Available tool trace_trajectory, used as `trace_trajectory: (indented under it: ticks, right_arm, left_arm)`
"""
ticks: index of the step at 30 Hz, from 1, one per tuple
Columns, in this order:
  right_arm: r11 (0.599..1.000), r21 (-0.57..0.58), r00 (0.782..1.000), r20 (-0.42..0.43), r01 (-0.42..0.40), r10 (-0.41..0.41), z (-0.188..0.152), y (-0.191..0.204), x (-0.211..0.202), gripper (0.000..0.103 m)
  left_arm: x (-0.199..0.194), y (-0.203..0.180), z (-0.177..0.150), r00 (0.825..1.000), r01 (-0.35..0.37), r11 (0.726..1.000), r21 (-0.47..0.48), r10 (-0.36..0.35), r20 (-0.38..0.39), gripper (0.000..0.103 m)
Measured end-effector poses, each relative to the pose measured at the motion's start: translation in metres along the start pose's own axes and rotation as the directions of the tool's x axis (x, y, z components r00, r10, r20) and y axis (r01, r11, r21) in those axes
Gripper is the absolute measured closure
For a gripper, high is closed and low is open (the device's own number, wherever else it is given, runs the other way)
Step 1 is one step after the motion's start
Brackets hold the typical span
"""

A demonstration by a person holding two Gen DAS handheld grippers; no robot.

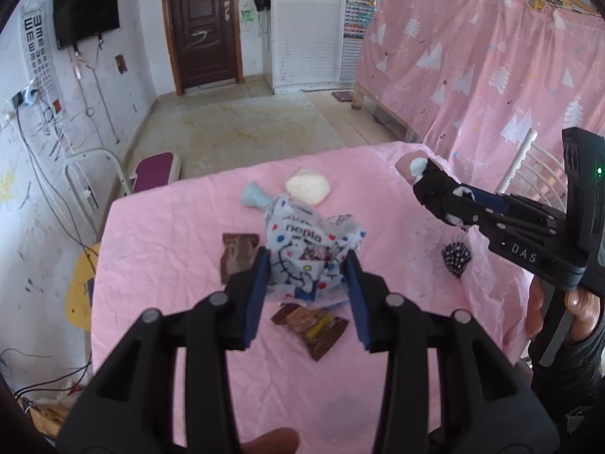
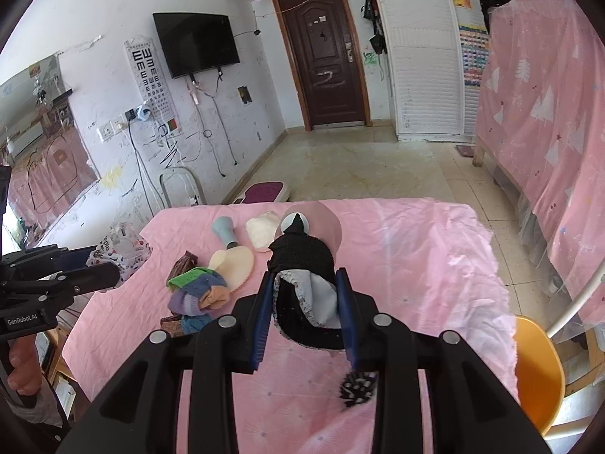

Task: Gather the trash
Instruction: 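Carry the tissue pack and cap toward the orange bucket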

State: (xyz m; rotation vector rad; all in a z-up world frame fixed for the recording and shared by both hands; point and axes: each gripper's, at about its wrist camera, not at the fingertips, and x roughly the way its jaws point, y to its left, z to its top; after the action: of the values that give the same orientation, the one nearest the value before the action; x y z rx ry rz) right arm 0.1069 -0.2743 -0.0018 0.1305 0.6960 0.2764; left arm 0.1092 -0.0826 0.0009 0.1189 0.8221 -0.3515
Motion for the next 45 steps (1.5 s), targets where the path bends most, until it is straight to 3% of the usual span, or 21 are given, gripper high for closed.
trace_trajectory:
  ticks: [11, 24, 36, 45]
  right_arm:
    - [0.990, 0.104, 0.993, 0.069, 0.092, -0.100, -0.012, -0.067, -0.043, 0.081]
    - [0.953, 0.236, 0.971, 0.095, 0.190, -0.217, -0.043, -0.148, -0.085, 0.081]
    - [0.911, 0.309, 0.954, 0.040, 0.273, -0.299, -0.076, -0.208, -0.091, 0.081]
    - [0.885, 0.366, 0.952, -0.008, 0.288, -0.307, -0.095, -0.240, -0.086, 0.078]
  left_arm:
    - [0.005, -0.071, 0.028, 0.996, 0.083, 0.991, 0.103, -0.085, 0.021, 0.065]
    - [0.024, -0.167, 0.050, 0.984, 0.177, 0.956, 0.233, -0.180, -0.008, 0.065]
    - [0.059, -0.240, 0.056, 0.970, 0.242, 0.921, 0.305, -0.226, -0.087, 0.065]
    - [0.081, -0.282, 0.063, 0.955, 0.293, 0.897, 0.331, -0.260, -0.143, 0.065]
